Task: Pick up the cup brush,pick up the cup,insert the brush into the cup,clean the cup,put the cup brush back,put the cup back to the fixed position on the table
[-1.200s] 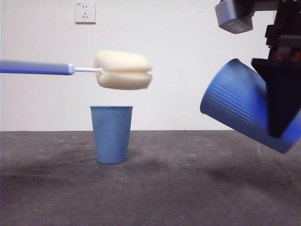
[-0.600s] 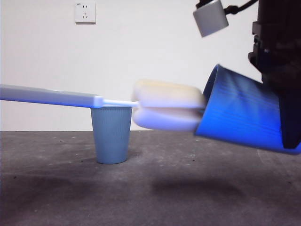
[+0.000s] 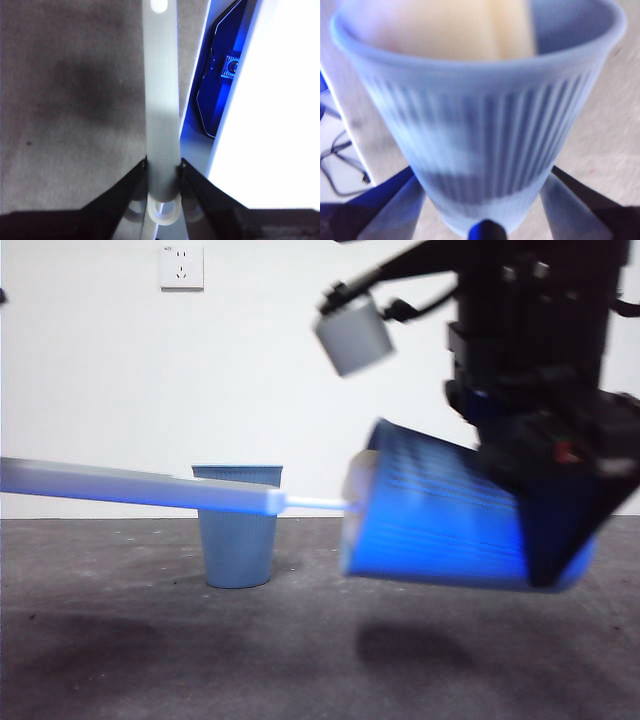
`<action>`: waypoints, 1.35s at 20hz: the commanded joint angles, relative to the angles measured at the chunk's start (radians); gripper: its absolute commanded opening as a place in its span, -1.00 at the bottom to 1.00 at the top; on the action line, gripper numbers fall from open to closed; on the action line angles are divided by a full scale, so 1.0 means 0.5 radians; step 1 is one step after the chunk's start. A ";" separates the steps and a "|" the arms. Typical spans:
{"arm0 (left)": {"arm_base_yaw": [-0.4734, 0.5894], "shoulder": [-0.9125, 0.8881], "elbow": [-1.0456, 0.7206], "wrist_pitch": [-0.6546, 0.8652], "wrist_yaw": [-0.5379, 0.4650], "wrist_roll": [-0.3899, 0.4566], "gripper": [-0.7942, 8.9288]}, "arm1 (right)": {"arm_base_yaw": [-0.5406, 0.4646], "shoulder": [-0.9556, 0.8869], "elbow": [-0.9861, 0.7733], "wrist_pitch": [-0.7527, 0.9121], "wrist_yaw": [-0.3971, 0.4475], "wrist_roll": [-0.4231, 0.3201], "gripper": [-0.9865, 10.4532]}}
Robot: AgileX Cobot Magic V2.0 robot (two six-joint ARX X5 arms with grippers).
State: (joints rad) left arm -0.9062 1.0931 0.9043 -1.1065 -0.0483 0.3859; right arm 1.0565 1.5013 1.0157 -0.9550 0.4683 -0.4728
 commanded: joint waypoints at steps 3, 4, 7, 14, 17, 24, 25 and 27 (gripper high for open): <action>-0.011 0.091 0.002 0.204 0.060 -0.054 -0.85 | 0.077 0.093 0.104 0.046 -0.008 -0.038 -0.86; -0.011 0.099 0.002 0.232 0.060 -0.055 -0.85 | 0.089 0.115 0.111 0.050 -0.009 -0.039 -0.86; -0.010 0.102 0.002 0.268 0.060 -0.092 -0.85 | 0.101 0.172 0.114 0.059 -0.014 -0.038 -0.86; 0.085 0.073 0.002 0.029 -0.017 -0.134 -0.85 | 0.095 0.169 0.114 -0.033 0.082 0.002 -0.86; 0.171 0.010 0.002 -0.033 -0.017 -0.134 -0.85 | 0.082 0.163 0.114 -0.038 0.082 0.041 -0.86; 0.300 -0.243 0.001 -0.335 -0.016 -0.134 -0.85 | -0.063 0.122 0.114 -0.044 0.083 0.049 -0.86; 0.303 -0.277 0.001 -0.378 -0.016 -0.134 -0.85 | -0.081 0.105 0.114 -0.029 0.083 0.048 -0.86; 0.307 -0.317 0.001 -0.416 -0.017 -0.133 -0.85 | -0.100 0.076 0.114 -0.003 0.082 0.046 -0.86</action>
State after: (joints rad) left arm -0.7555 0.9337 0.9043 -1.3151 -0.0578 0.3286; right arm 1.0080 1.5448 1.0714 -0.9611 0.5087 -0.4564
